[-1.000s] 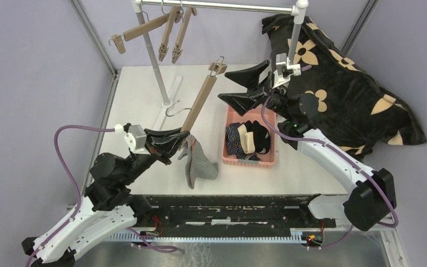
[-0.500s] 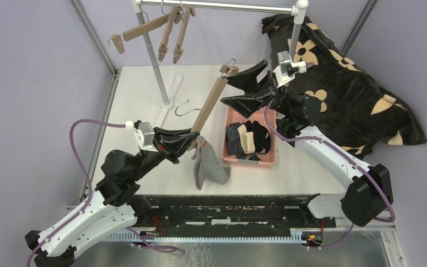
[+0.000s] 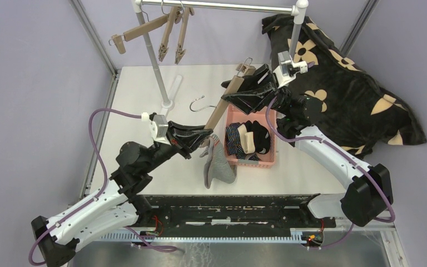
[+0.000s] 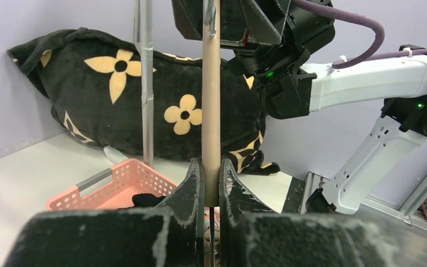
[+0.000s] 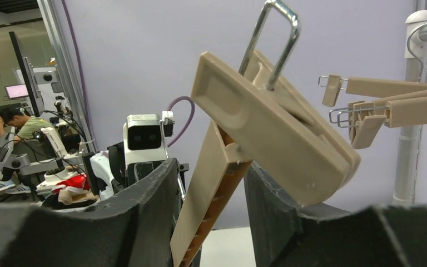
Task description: Remove the underwear clipped to the hanger
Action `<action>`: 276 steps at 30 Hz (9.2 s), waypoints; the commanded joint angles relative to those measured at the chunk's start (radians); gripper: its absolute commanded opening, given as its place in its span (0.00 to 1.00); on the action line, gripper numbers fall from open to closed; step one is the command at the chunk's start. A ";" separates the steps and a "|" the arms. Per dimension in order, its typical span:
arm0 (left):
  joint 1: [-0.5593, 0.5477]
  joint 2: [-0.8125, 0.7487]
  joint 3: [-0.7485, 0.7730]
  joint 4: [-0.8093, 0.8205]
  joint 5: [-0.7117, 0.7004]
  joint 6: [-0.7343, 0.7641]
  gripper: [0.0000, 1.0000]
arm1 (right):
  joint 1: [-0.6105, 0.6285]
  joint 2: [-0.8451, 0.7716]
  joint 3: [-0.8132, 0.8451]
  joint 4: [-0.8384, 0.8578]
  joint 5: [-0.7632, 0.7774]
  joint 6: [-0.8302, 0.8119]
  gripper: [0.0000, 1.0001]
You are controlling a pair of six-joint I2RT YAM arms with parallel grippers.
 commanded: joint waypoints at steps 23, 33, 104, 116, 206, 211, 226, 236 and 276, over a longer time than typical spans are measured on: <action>0.001 0.084 0.017 0.263 0.016 -0.087 0.03 | 0.002 -0.071 -0.003 -0.034 -0.057 -0.036 0.39; 0.001 0.105 0.033 0.276 0.003 -0.100 0.03 | 0.002 -0.125 -0.036 -0.177 0.002 -0.123 0.01; 0.003 -0.024 -0.018 0.030 -0.052 0.051 0.57 | 0.002 -0.140 -0.058 -0.185 0.047 -0.126 0.01; 0.004 0.069 0.073 0.027 0.010 0.059 0.49 | 0.001 -0.149 -0.058 -0.184 0.044 -0.123 0.01; 0.335 0.763 1.413 -1.308 -0.129 0.183 0.03 | 0.727 0.232 -0.357 -1.023 0.934 -0.576 0.75; 0.336 0.795 1.445 -1.344 -0.142 0.195 0.03 | 0.732 0.374 -0.337 -0.978 0.929 -0.548 0.70; 0.337 0.890 1.661 -1.434 -0.190 0.194 0.03 | 0.841 0.253 -0.229 -1.189 1.078 -0.576 0.01; 0.338 0.920 1.654 -1.435 -0.247 0.187 0.03 | 0.902 -0.224 -0.185 -1.371 1.392 -0.684 0.01; 0.390 1.126 1.769 -1.113 -0.258 -0.020 0.03 | 0.423 -0.191 -0.346 -1.087 1.600 -0.788 0.01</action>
